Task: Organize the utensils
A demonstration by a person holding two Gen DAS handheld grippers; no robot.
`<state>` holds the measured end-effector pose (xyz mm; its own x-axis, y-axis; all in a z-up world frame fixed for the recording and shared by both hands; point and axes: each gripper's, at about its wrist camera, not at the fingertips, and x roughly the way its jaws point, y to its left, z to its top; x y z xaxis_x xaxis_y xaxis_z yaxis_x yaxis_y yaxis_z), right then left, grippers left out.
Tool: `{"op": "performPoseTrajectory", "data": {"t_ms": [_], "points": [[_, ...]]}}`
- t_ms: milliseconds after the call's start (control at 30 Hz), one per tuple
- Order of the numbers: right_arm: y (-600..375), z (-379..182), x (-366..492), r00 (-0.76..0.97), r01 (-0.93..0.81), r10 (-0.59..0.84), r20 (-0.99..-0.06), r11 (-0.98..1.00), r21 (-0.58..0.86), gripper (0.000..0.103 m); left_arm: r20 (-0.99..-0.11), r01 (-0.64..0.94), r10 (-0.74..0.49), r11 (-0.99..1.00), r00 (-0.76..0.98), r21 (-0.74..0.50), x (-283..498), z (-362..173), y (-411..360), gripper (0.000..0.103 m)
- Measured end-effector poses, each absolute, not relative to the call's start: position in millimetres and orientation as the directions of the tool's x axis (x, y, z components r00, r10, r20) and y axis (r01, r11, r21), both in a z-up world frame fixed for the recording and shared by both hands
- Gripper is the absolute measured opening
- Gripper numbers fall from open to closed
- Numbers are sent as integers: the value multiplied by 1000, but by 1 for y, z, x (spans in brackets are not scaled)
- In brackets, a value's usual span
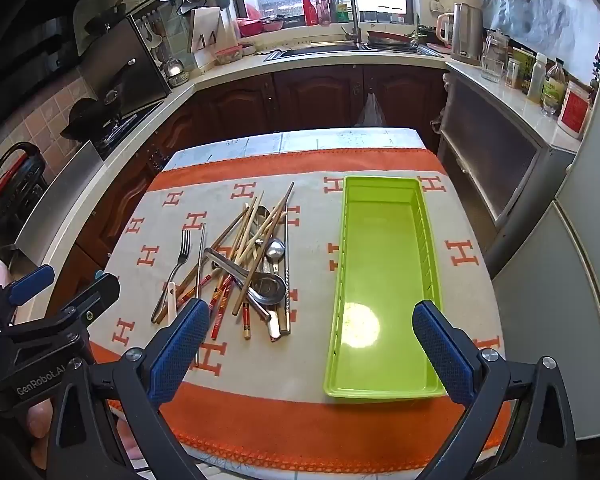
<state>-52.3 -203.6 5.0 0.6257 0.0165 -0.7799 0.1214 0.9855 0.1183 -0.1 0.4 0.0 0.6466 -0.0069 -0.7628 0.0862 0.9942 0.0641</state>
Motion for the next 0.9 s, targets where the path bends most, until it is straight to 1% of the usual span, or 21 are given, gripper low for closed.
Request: {"op": "performPoseTrajectory", "data": {"t_ms": [900], "points": [[-199, -4, -47, 612, 113, 25, -791, 986, 119, 103, -778, 104, -7, 992, 628, 75, 4, -6, -2, 102]]}}
